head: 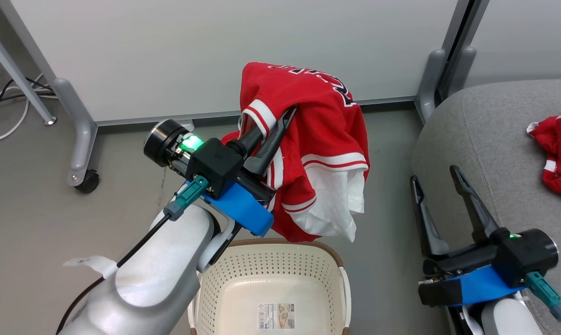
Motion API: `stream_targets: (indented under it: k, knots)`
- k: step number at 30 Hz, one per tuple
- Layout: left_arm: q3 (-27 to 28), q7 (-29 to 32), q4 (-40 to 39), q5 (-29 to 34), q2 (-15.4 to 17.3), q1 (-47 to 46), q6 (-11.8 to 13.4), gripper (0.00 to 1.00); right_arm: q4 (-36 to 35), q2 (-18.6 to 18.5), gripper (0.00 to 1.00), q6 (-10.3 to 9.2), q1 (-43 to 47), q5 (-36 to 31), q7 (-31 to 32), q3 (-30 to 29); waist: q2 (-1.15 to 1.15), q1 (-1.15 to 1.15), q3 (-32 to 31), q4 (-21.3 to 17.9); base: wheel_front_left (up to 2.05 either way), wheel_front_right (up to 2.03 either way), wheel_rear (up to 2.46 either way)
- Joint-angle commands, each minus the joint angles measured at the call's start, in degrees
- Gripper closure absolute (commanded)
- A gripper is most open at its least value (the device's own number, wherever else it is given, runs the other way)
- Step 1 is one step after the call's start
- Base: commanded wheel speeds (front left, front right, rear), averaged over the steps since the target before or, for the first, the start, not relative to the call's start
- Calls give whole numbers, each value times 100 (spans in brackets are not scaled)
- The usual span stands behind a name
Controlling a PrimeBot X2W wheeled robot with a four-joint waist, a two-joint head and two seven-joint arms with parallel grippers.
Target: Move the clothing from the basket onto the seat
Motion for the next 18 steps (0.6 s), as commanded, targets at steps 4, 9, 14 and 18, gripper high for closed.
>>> stream_targets:
  k: [4,9,14,18]
  knots:
    - [-42,11,-47,-26,-22,24,37,100,-3,15,0,3,-225,-4,-4,211,0,0,28,48,0,0,0]
    - [-86,4,-57,-22,-45,-39,41,100,68,-39,0,3,-630,-36,-3,595,0,0,66,98,0,0,0]
    - [-125,-21,-50,-15,-67,-102,28,100,379,-88,0,2,-1193,-24,-4,1026,0,0,114,154,0,0,0]
    - [-166,-40,-36,-1,-91,-152,15,100,821,-83,0,2,-1572,-11,-3,1355,0,0,156,212,0,0,0]
